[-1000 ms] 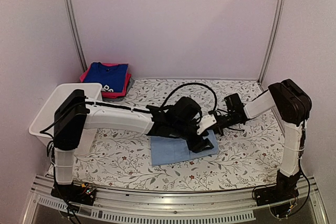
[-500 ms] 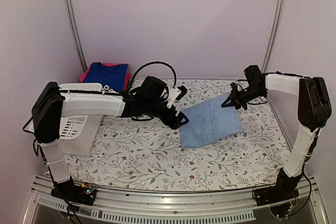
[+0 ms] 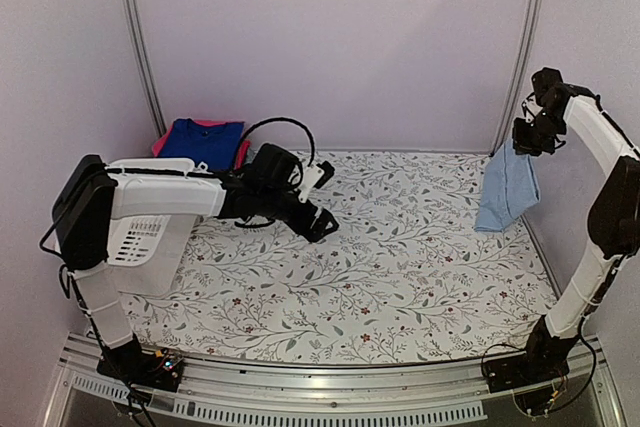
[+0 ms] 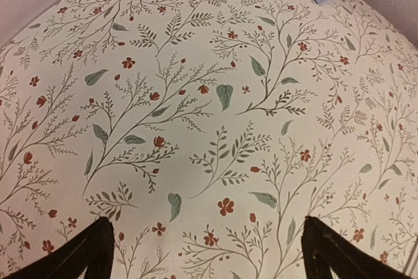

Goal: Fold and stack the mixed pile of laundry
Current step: Turn over the square-folded shirt at the center of the board.

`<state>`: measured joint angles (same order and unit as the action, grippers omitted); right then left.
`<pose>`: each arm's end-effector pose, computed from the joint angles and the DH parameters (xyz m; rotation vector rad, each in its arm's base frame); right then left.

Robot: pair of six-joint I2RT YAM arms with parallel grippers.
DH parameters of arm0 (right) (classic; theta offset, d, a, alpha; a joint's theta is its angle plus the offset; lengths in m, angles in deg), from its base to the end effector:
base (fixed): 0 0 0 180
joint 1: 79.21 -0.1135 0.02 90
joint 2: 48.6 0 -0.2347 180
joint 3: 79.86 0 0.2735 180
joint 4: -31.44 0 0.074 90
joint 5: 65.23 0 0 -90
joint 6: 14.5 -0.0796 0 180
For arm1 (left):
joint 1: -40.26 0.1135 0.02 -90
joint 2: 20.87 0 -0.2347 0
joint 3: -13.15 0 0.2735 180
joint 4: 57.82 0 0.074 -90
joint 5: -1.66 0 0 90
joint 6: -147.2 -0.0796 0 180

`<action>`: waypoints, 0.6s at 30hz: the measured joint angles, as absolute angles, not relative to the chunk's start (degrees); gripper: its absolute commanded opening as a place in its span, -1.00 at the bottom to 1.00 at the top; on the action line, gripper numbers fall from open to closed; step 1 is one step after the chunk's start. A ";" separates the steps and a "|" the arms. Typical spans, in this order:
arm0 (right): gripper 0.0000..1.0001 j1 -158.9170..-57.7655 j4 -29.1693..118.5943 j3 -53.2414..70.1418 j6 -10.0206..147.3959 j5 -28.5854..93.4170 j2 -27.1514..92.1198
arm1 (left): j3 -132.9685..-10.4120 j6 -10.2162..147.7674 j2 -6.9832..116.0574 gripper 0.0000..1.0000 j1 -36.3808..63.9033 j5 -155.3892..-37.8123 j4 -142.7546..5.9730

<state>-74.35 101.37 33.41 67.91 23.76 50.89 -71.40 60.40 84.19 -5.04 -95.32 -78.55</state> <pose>0.4083 -0.0361 0.2826 0.2834 2.5348 -0.0040 0.3112 -0.3282 0.1434 0.9053 2.1714 -0.5685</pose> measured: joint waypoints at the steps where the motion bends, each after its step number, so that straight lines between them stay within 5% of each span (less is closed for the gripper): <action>1: -1.00 -74.64 102.11 34.68 68.56 21.20 50.99 | -70.81 60.35 83.68 0.99 -4.36 -95.15 -78.99; 8: -1.00 -82.37 105.35 43.51 72.89 2.01 57.79 | -69.30 60.94 81.65 0.99 -0.71 -92.61 -82.05; 18: -1.00 -108.75 107.64 55.49 74.07 -3.08 79.36 | -67.03 66.06 79.53 0.99 7.73 -94.01 -82.24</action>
